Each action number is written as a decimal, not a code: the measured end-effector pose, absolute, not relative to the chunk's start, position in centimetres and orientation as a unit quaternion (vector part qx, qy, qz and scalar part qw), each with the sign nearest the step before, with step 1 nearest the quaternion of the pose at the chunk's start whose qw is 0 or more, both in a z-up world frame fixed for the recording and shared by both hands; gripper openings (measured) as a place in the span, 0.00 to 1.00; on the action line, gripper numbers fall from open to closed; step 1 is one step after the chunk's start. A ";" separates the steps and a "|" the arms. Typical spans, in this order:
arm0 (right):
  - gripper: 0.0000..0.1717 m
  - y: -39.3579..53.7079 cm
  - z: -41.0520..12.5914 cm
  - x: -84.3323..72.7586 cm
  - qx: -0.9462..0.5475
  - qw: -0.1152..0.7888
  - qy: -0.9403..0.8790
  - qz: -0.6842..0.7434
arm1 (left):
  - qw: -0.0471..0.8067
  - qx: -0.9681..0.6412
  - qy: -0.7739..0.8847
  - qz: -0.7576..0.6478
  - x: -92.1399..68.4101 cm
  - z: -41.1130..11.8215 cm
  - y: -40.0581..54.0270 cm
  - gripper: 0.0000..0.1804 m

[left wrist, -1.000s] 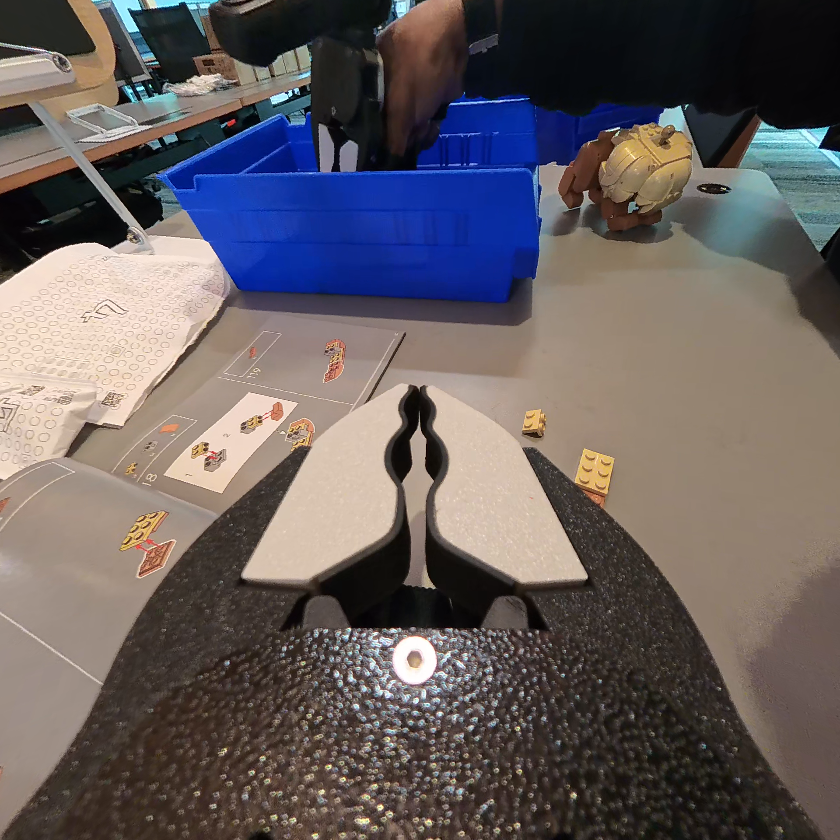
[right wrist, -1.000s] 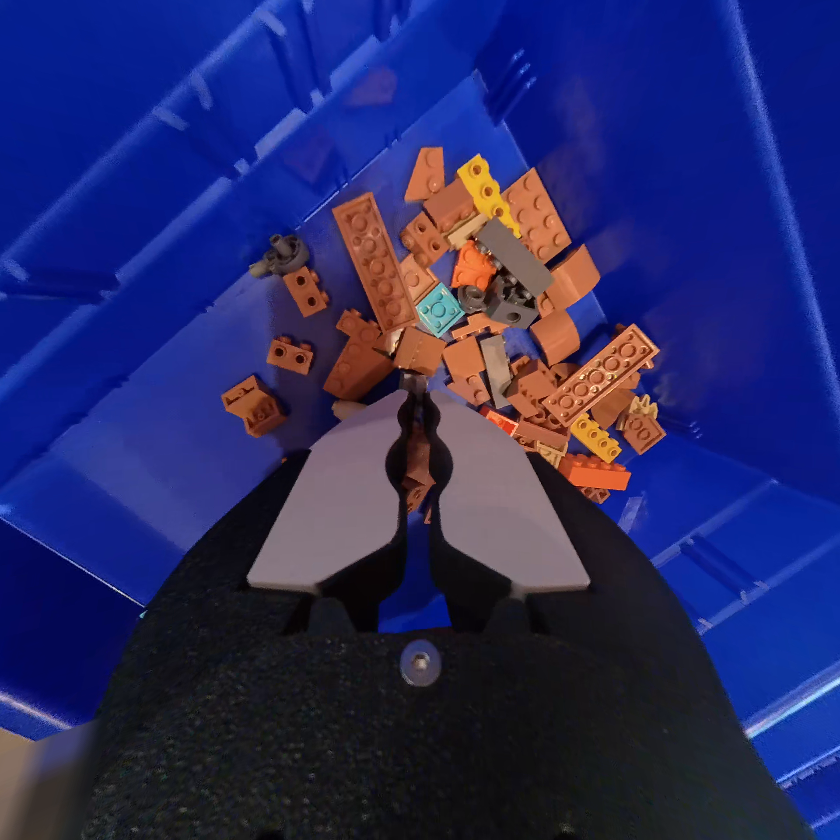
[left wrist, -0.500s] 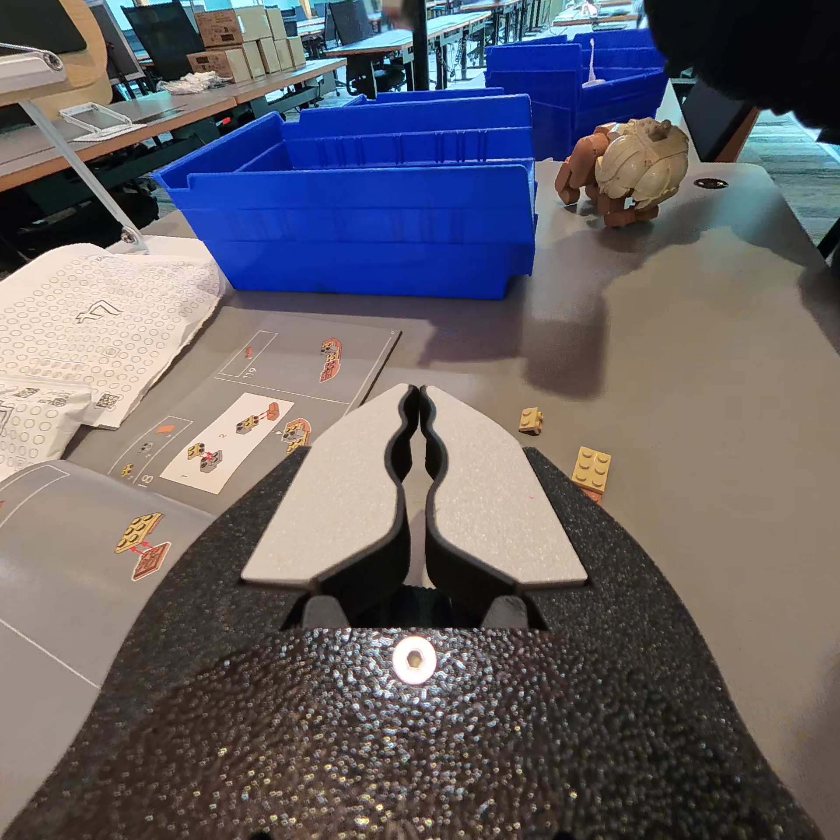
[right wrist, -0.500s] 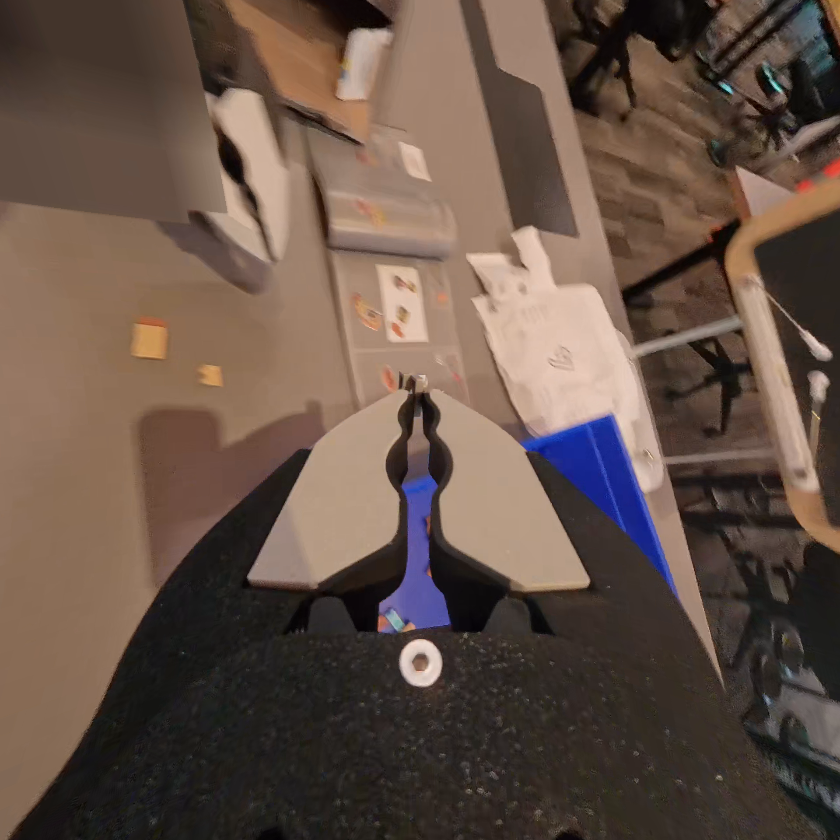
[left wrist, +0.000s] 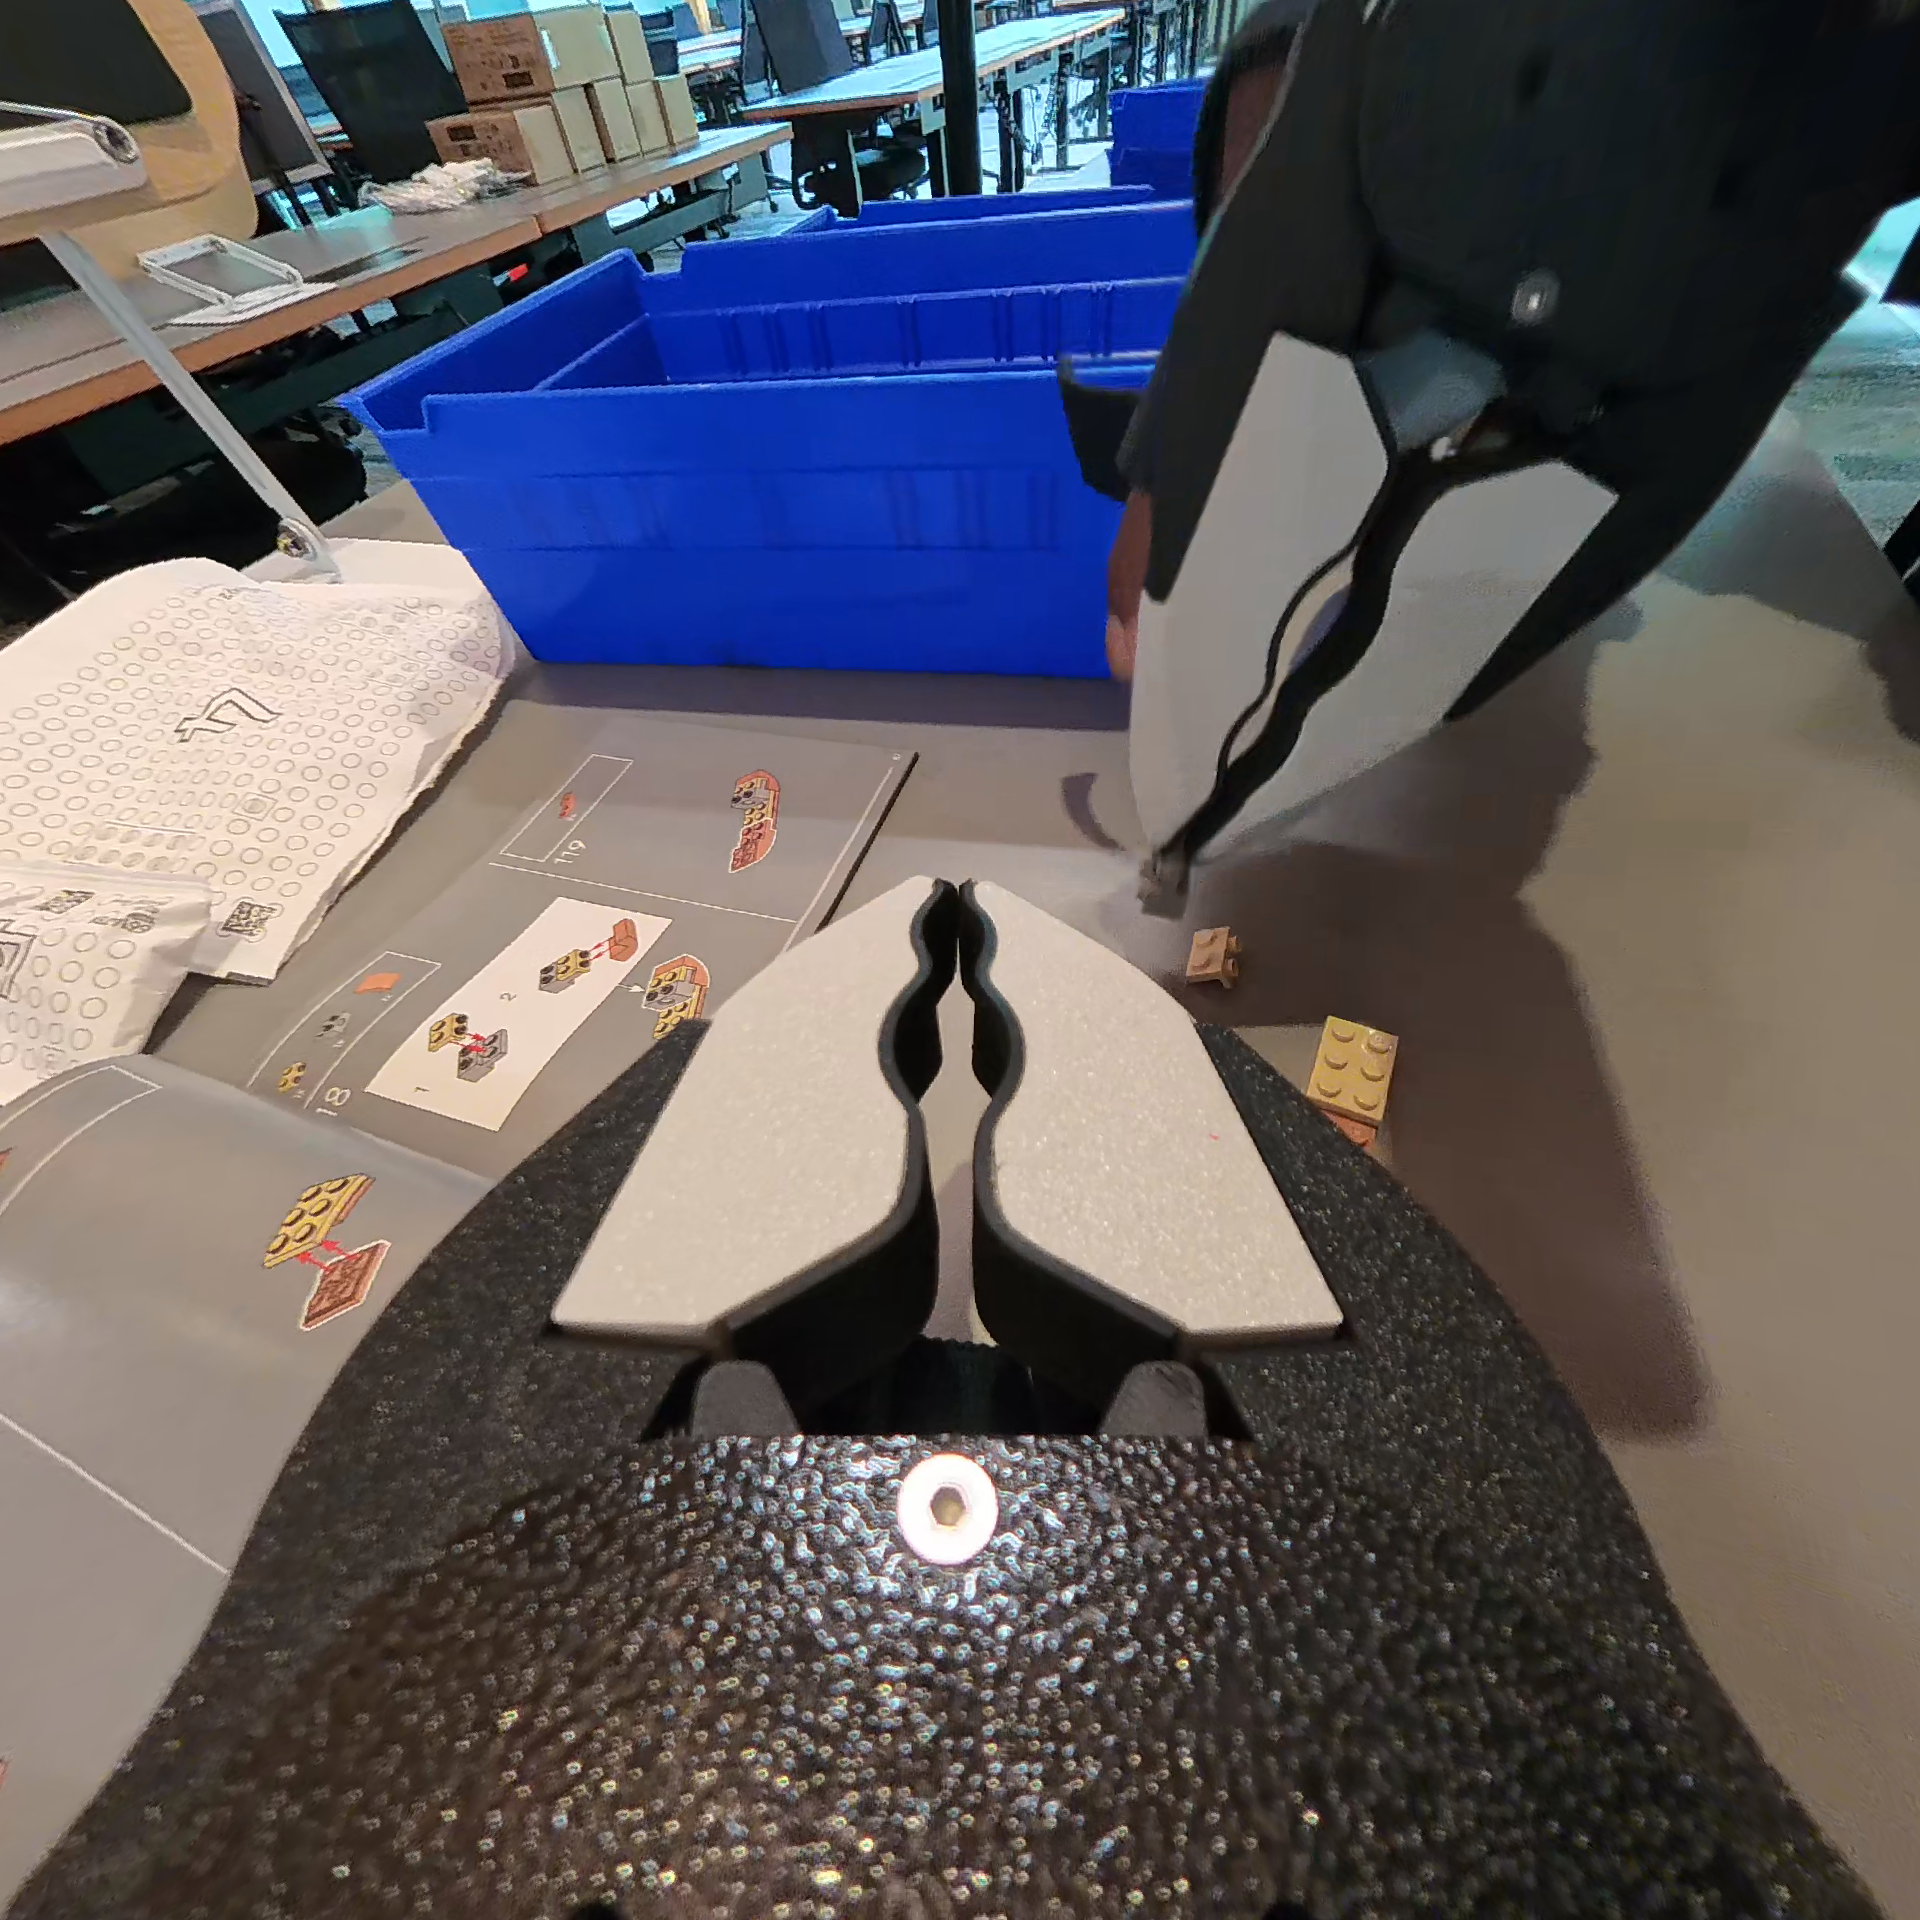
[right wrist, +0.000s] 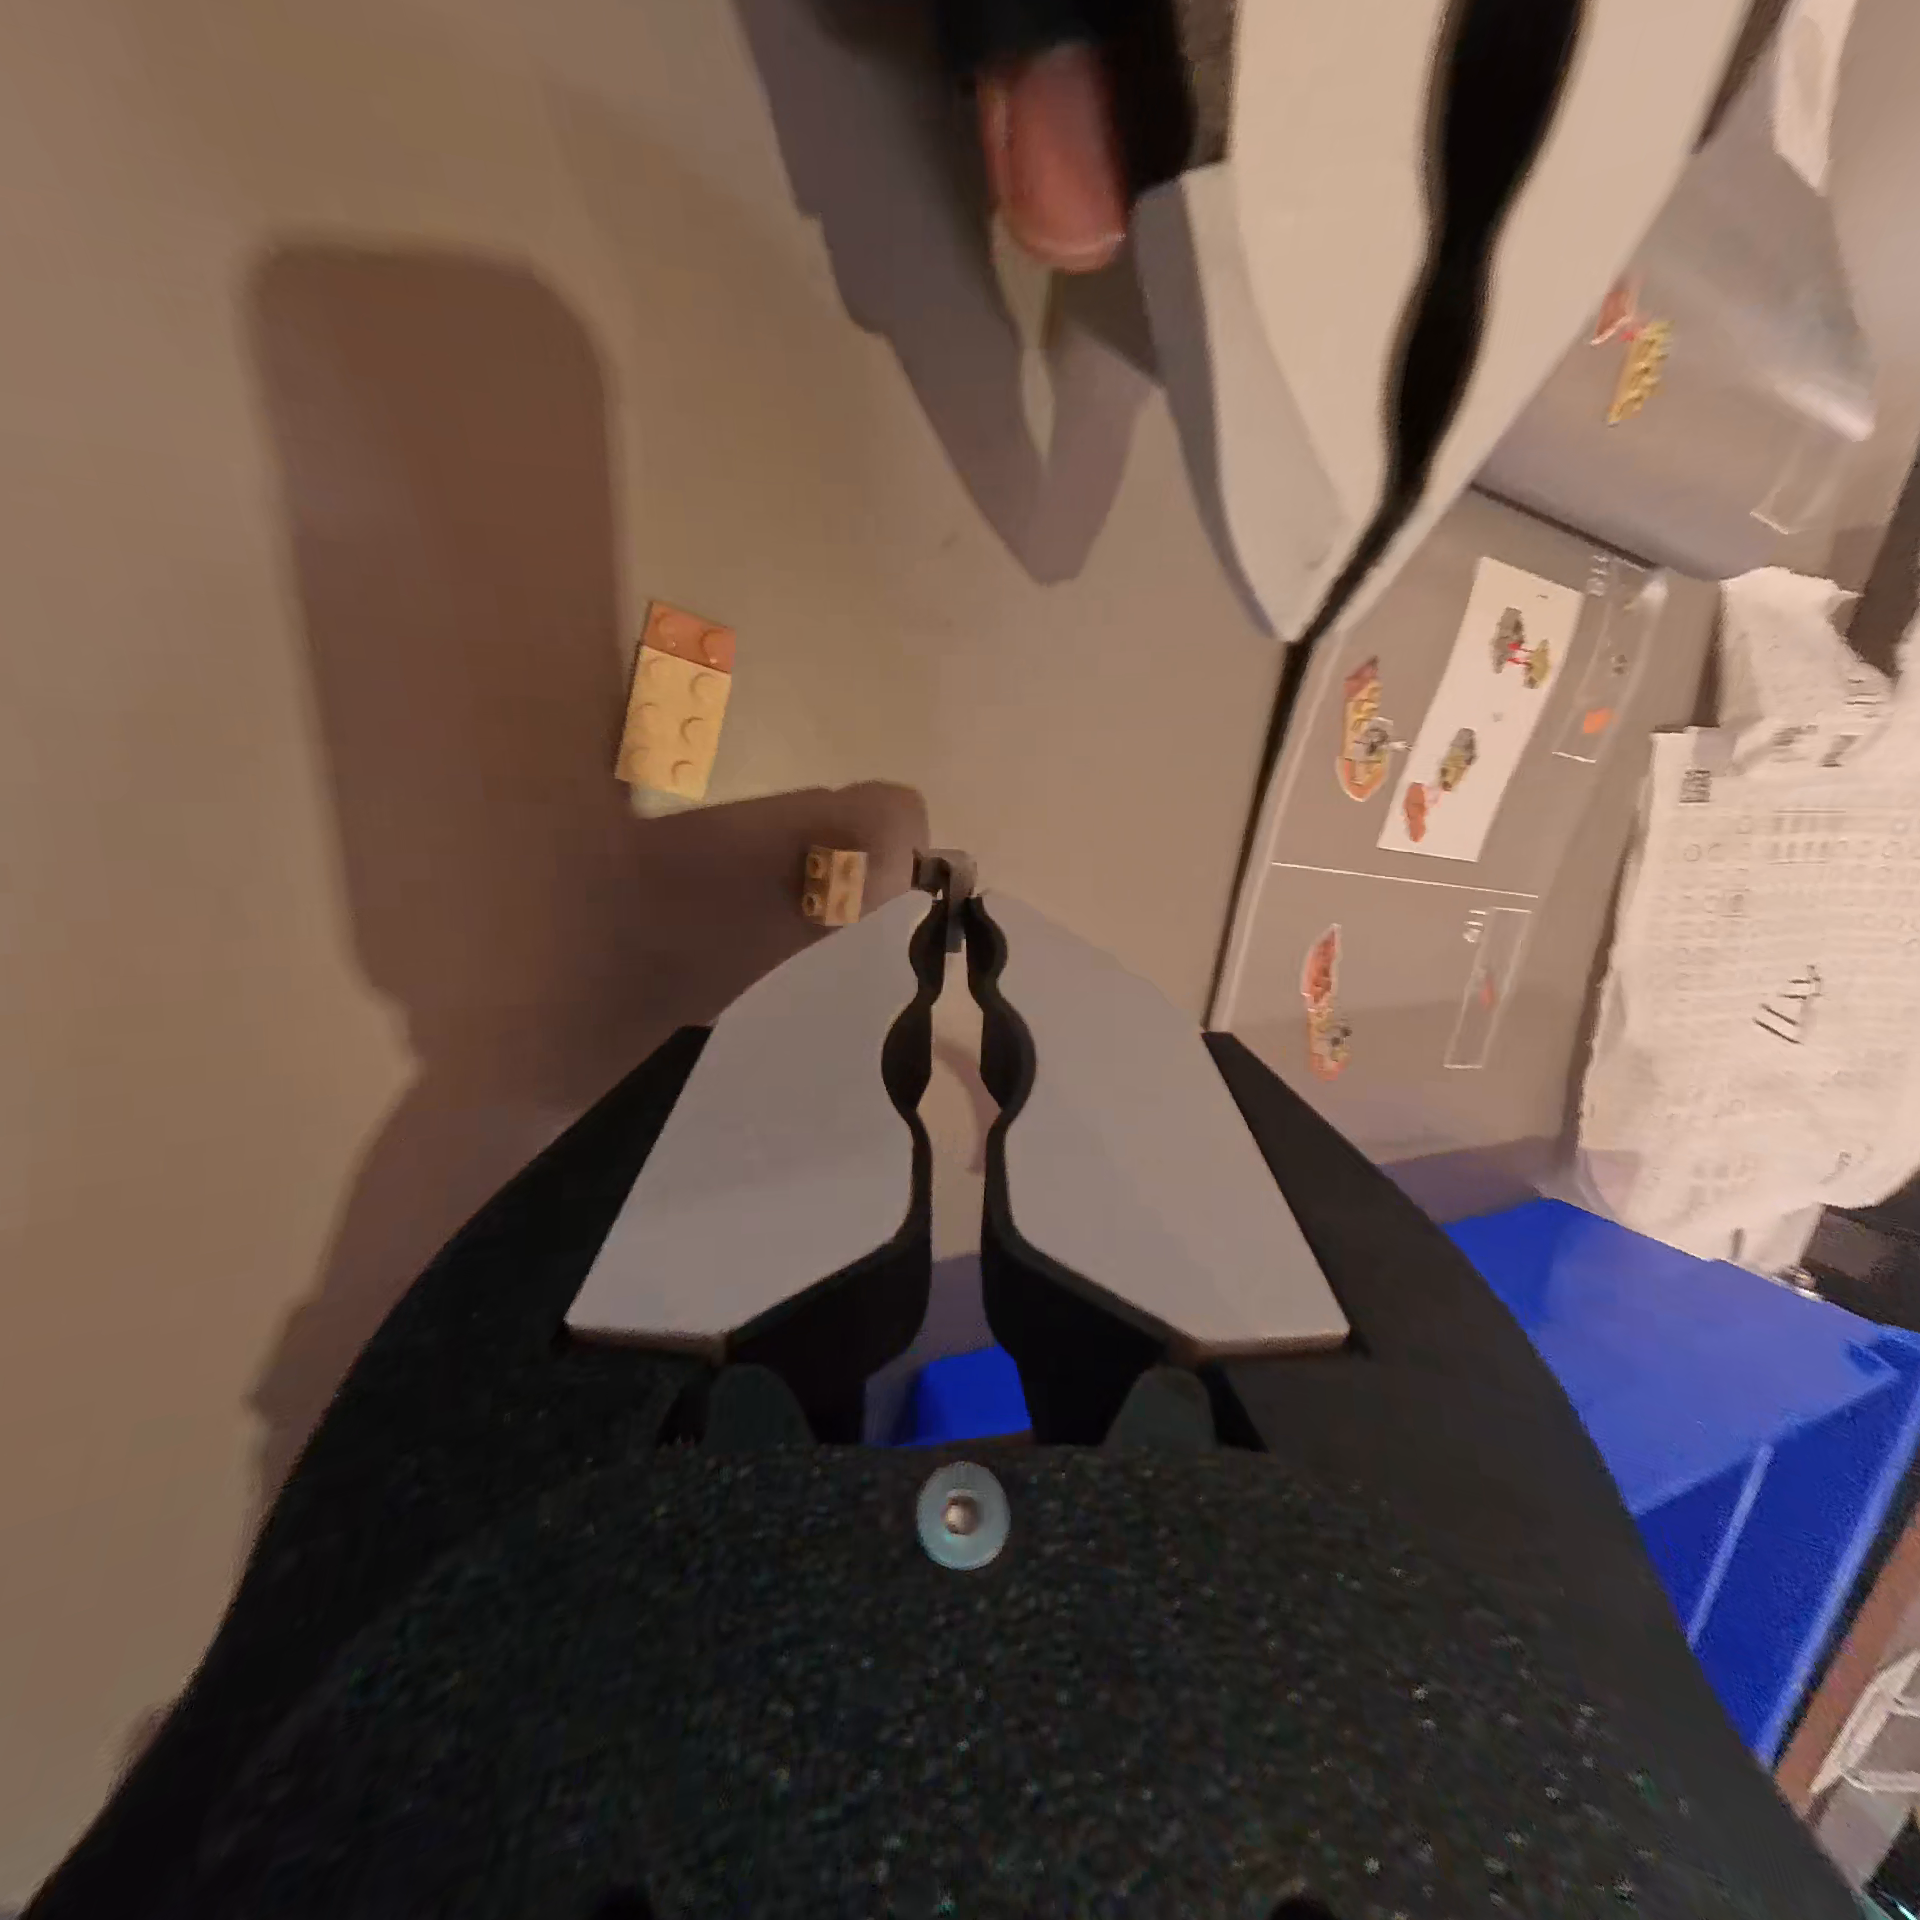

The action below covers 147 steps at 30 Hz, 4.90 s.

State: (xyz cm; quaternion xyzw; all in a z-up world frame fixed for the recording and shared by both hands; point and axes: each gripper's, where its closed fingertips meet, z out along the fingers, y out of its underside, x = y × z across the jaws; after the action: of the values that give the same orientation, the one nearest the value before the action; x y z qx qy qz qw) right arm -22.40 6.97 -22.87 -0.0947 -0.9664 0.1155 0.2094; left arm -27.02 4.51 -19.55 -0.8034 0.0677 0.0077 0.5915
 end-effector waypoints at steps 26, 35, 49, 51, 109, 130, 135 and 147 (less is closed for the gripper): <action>0.09 33.7 -11.9 -27.8 -0.380 0.305 -0.860 0.150 | 0.597 -0.801 0.052 0.000 -27.5 -19.4 4.5 0.00; 0.10 35.6 -19.5 -32.1 -0.310 0.234 -0.920 0.048 | 0.600 -0.799 0.038 0.003 -28.1 -19.3 4.5 0.00; 0.11 36.9 -25.0 -35.7 -0.269 0.146 -0.951 -0.034 | 0.608 -0.793 0.048 0.000 -27.8 -19.0 4.2 0.00; 0.10 37.0 -25.2 -35.8 -0.266 0.144 -0.952 -0.043 | 0.607 -0.793 0.050 0.001 -27.8 -19.0 4.2 0.00; 0.04 7.0 -19.3 -16.7 -0.386 0.239 -0.805 0.382 | 0.593 -0.797 0.107 0.030 -24.3 -19.6 5.3 0.00; 0.05 7.1 -24.7 -16.9 -0.447 0.168 -0.777 0.410 | 0.501 -0.846 0.172 0.058 -23.0 -23.0 5.5 0.00; 0.07 7.4 -24.2 -16.9 -0.452 0.178 -0.766 0.421 | 0.490 -0.854 0.170 0.050 -22.7 -23.4 5.4 0.00; 0.09 7.9 -23.7 -16.5 -0.429 0.262 -0.772 0.389 | 0.566 -0.818 0.035 0.094 -25.1 -20.2 4.3 0.01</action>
State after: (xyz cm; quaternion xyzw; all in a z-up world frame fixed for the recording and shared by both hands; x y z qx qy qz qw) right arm -16.47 7.85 -23.72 -0.4292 -0.7719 0.3893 0.2616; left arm -25.07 4.33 -20.18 -0.8180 0.0354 0.0941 0.5663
